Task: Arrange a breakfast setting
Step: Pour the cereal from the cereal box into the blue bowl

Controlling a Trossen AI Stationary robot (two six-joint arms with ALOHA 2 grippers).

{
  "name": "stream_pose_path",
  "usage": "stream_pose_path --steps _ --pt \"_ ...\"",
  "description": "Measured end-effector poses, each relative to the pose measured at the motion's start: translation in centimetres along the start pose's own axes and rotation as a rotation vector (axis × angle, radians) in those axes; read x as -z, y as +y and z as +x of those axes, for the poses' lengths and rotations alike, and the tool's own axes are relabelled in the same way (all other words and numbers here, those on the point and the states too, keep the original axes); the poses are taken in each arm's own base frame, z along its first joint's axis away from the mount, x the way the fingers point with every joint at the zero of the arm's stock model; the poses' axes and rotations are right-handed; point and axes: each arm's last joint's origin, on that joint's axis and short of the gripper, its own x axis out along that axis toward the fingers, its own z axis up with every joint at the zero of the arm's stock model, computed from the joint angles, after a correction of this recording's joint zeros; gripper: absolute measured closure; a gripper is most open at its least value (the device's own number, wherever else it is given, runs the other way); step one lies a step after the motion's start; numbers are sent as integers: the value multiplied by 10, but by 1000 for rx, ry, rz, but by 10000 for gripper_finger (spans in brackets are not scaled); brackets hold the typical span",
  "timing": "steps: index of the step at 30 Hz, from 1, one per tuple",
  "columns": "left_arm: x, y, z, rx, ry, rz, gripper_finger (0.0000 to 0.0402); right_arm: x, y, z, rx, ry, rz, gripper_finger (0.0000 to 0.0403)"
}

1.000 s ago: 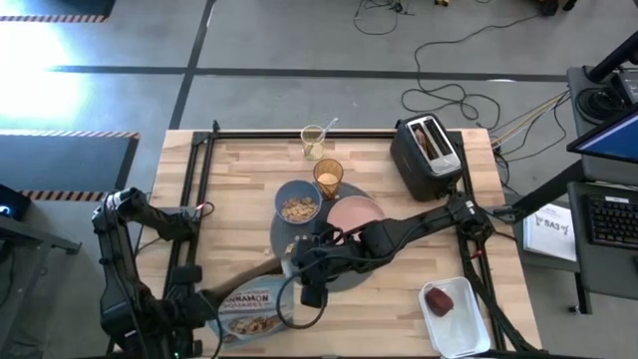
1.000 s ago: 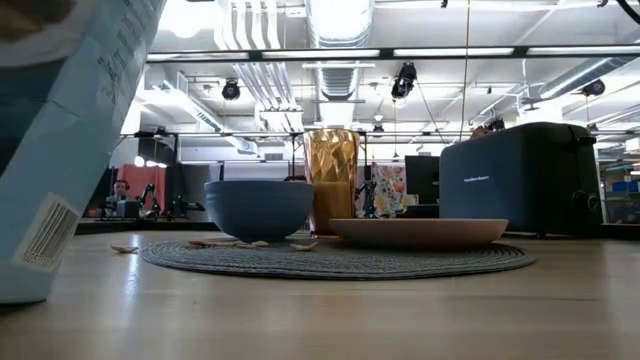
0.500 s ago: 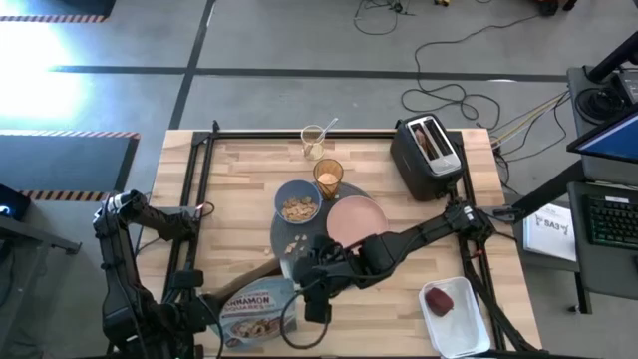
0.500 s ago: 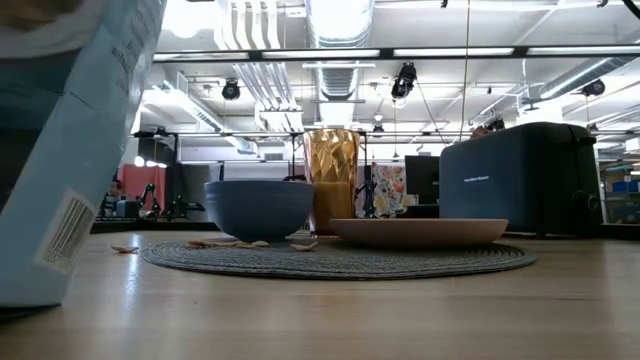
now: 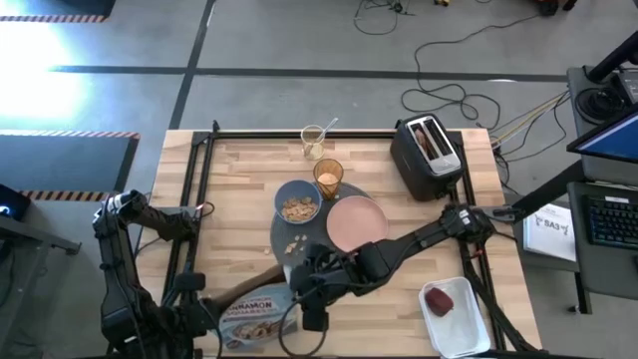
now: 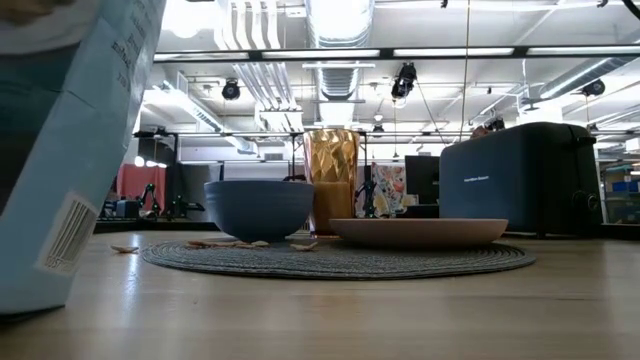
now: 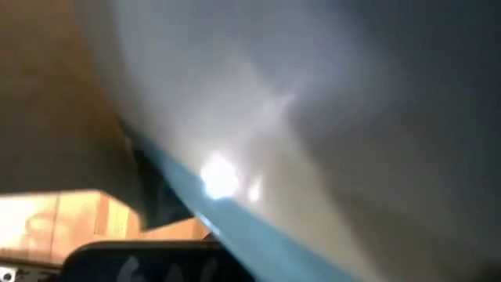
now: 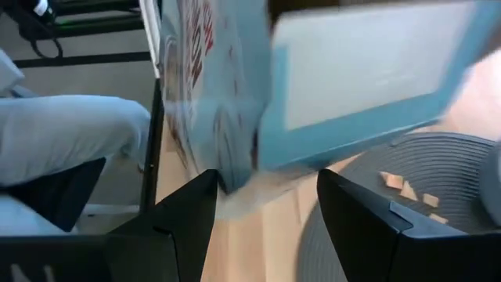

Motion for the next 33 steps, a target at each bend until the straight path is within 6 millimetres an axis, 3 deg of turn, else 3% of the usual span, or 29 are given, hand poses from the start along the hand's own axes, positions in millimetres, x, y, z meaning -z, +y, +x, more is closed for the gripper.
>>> stream_pose_path --steps 15,19,27,33 --pt "-5 -16 -1 153 -63 85 401 0 6 16 -44 -43 -67 200" --pt "-5 -16 -1 150 -62 89 401 3 8 20 -65 -40 -81 241" --pt "-6 -14 1 128 -74 84 401 6 12 20 -164 -6 -95 380" --pt "-7 -14 1 125 -81 53 383 6 13 20 -160 -14 -137 394"
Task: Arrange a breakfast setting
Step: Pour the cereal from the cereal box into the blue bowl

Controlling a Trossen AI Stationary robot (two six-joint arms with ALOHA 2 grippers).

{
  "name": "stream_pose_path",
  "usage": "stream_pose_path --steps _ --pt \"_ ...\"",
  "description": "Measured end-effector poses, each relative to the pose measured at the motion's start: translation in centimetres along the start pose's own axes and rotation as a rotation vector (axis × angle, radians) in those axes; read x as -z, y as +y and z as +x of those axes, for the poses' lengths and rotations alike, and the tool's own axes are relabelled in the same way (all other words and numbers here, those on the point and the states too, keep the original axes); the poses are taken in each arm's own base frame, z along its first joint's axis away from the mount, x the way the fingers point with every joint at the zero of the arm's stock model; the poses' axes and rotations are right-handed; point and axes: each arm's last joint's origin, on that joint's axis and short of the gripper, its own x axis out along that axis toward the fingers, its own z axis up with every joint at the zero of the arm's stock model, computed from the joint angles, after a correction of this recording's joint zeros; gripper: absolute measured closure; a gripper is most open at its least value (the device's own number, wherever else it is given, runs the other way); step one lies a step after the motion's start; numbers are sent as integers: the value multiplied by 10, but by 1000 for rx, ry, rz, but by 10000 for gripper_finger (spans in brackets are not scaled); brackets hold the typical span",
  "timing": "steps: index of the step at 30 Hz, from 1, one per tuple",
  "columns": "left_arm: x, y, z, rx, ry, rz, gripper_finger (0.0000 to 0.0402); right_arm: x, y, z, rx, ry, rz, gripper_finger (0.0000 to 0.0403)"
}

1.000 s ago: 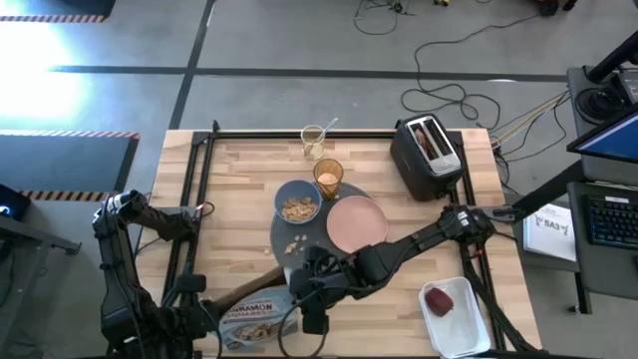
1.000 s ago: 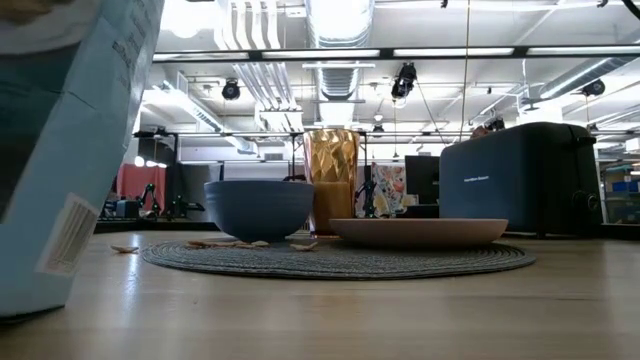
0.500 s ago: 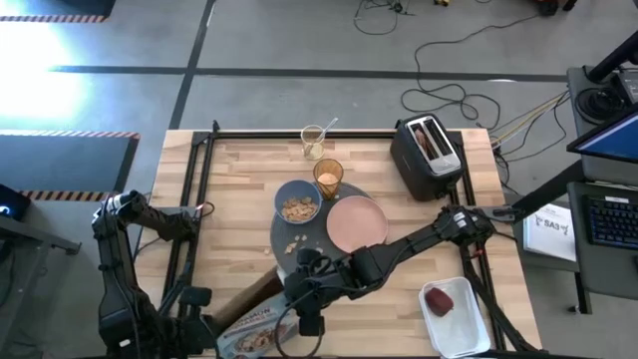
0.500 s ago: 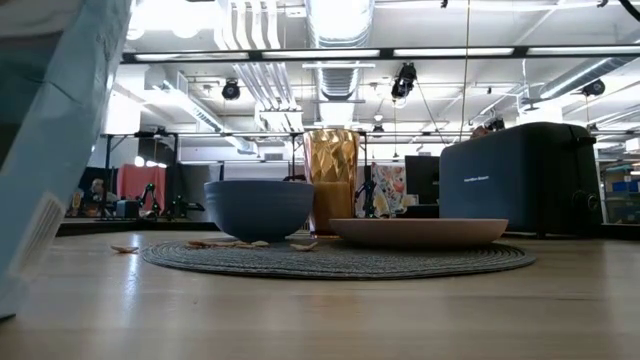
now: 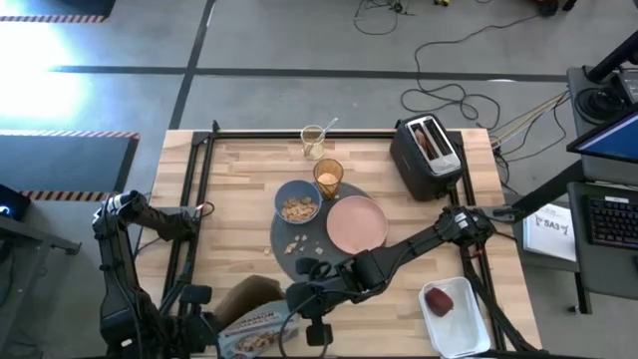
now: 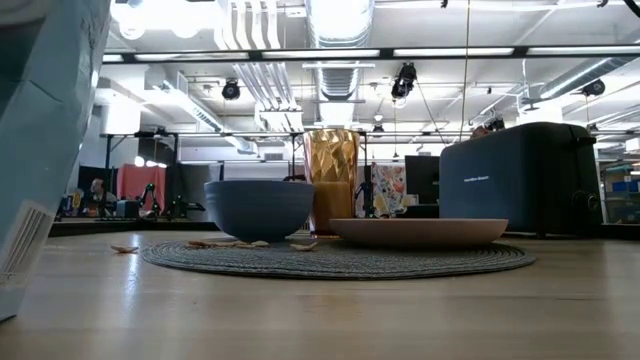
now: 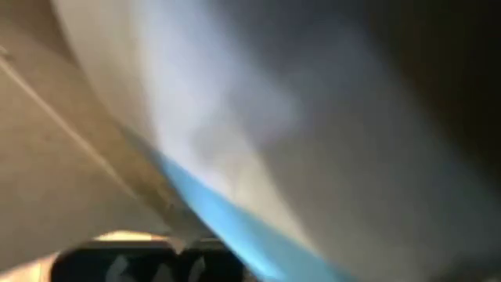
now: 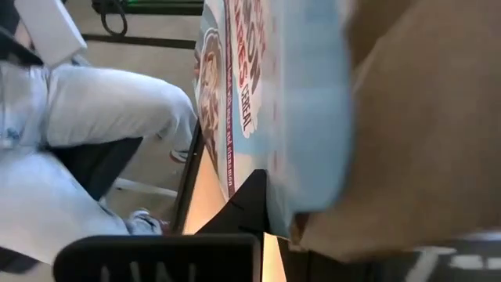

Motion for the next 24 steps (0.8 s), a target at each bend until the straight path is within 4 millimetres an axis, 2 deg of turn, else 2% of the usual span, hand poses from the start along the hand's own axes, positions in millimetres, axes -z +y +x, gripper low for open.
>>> stream_pose_path --steps 6,16,20,24 --pt "-1 0 0 0 -11 -54 335 -1 -5 0 12 1 -194 394" --pt "0 -2 11 -28 -120 -165 216 -5 -25 2 18 18 -450 394" --pt "-2 2 13 -79 -184 -216 183 -2 -26 1 2 56 -487 394" --pt "0 10 18 -171 -270 -262 173 5 -22 -2 14 115 -474 394"
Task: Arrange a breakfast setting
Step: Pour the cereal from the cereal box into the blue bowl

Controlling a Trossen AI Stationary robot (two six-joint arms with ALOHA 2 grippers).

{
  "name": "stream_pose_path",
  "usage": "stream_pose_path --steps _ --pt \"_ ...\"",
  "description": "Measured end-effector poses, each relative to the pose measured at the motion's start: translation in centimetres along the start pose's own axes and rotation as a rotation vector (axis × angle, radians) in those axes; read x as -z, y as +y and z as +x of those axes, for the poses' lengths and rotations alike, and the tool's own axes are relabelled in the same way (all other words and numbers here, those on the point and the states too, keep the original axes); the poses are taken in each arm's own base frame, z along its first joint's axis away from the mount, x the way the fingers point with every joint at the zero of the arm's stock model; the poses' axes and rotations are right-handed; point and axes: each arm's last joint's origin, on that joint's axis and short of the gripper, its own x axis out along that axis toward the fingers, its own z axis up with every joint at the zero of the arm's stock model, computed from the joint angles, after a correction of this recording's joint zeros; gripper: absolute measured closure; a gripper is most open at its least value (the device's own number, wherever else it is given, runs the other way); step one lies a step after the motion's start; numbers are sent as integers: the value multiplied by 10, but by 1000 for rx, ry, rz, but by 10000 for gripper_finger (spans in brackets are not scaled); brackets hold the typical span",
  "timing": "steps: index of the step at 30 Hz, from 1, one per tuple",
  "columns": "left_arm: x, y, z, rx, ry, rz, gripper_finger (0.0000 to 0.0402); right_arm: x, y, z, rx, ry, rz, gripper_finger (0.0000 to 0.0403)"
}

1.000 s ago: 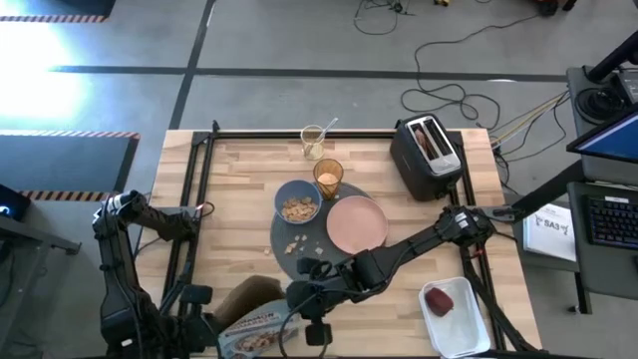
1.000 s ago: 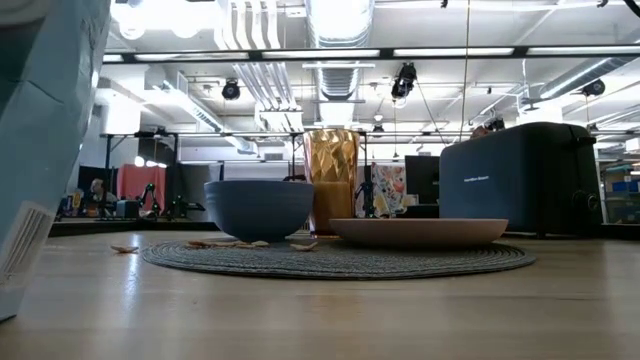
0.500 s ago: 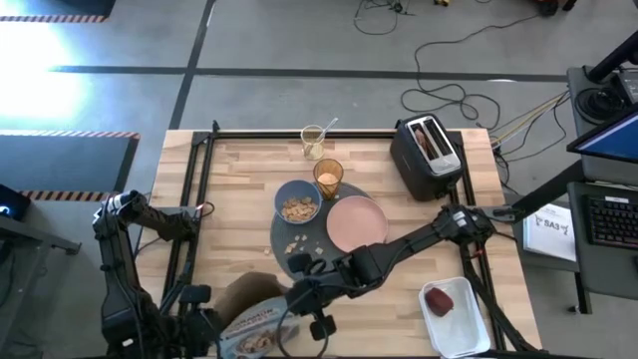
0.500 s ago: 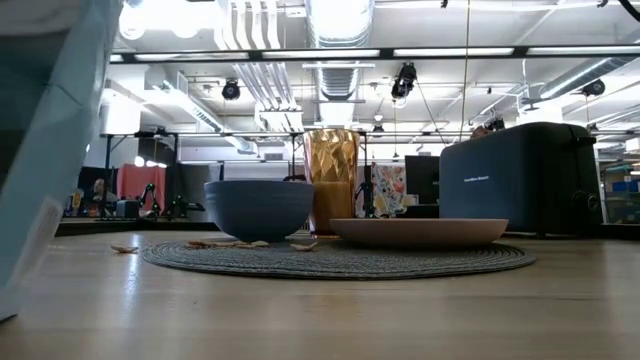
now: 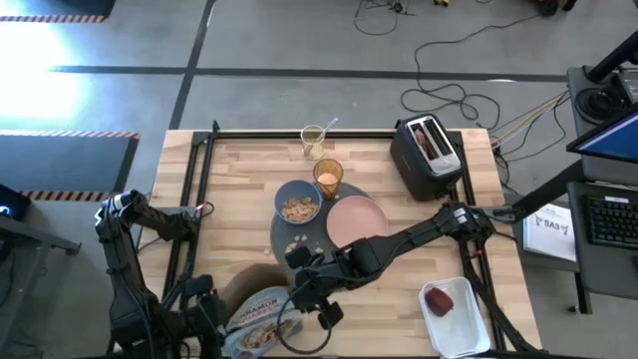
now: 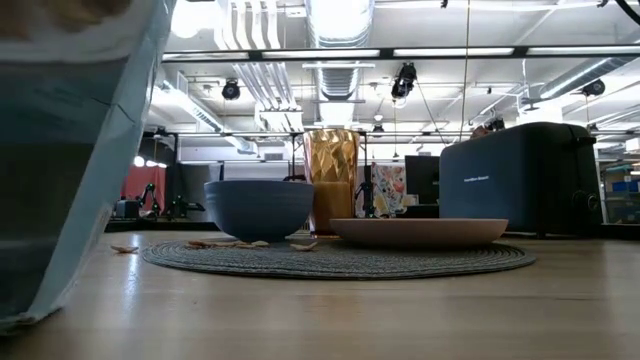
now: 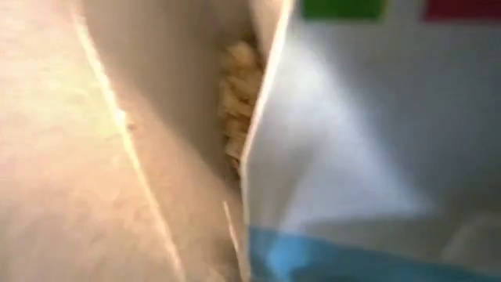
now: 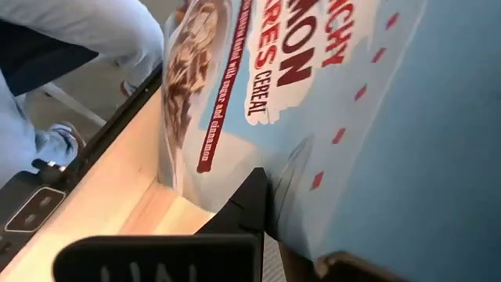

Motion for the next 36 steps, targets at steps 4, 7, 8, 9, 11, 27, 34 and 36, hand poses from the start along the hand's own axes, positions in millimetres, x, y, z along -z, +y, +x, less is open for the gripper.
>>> stream_pose_path --steps 4,7,8,9,11,27,34,36 --pt "4 9 5 -89 -51 2 176 1 7 -1 89 48 3 394" --pt "9 15 10 -137 -46 -19 177 1 10 -3 157 74 -6 394" --pt "12 17 10 -152 -37 -33 178 1 9 -4 175 79 -1 395" --pt "14 19 9 -168 -27 -46 178 0 8 -6 195 80 12 395" --pt "20 22 6 -190 -22 -71 178 -1 4 -8 217 79 37 395" --pt "70 38 18 -211 -186 -220 178 -5 -6 -7 322 22 175 395" --pt "90 46 28 -168 -267 -337 178 -4 -6 -4 327 18 217 395" --pt "94 47 28 -159 -272 -347 178 -4 -6 -4 325 14 225 395"
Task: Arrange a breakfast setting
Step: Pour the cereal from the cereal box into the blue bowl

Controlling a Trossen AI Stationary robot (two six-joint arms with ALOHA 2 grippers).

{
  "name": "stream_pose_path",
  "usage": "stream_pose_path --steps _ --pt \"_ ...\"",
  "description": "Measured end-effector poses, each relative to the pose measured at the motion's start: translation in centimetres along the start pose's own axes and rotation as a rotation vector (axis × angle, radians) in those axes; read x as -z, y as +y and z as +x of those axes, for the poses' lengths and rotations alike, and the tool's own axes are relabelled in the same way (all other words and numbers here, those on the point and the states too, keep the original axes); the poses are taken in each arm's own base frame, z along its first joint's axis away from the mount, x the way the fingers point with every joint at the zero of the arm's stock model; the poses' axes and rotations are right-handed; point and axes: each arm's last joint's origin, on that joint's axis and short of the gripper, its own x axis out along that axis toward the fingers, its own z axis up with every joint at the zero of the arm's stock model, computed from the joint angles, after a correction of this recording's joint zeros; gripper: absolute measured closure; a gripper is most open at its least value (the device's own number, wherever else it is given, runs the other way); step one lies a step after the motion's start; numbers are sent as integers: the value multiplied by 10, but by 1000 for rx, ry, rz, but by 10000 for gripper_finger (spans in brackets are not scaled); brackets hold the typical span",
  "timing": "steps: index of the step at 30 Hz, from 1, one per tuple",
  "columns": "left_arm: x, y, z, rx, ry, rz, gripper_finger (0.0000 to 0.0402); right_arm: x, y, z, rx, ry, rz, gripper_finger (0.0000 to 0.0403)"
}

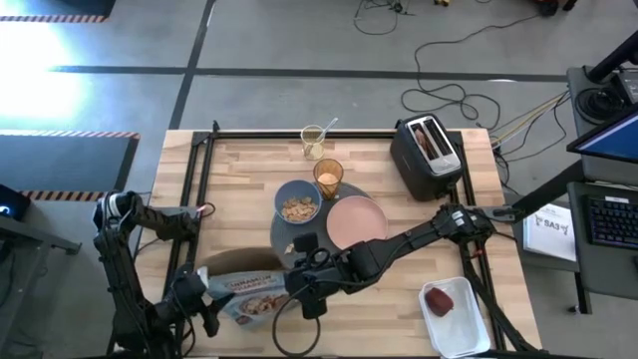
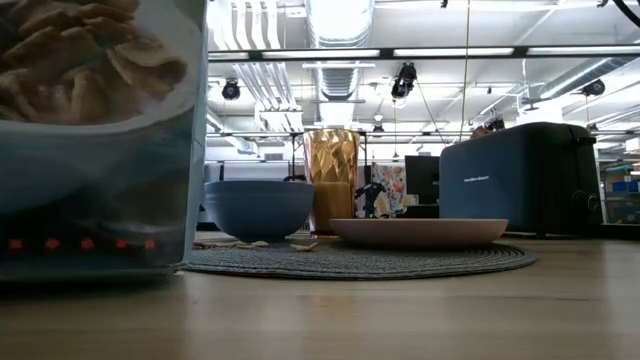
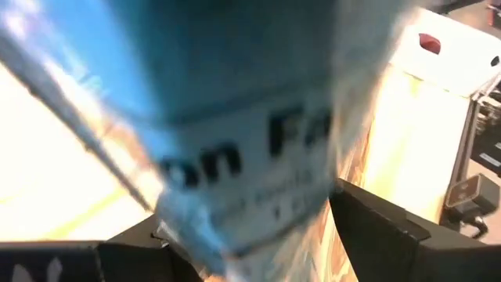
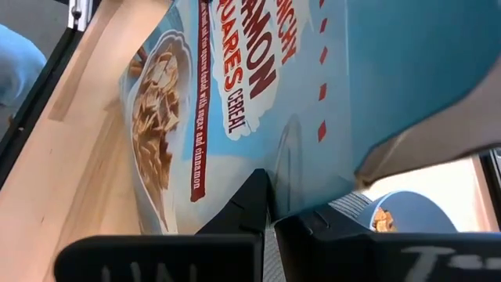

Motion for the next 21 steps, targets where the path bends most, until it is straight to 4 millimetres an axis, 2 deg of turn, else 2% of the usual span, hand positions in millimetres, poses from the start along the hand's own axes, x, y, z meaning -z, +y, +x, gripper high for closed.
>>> stream_pose_path --steps 13,21 --pt "13 2 -15 -3 119 -32 178 -2 1 0 55 -23 72 394" --pt "16 2 -15 -5 110 -3 178 -3 1 0 63 -42 149 394"
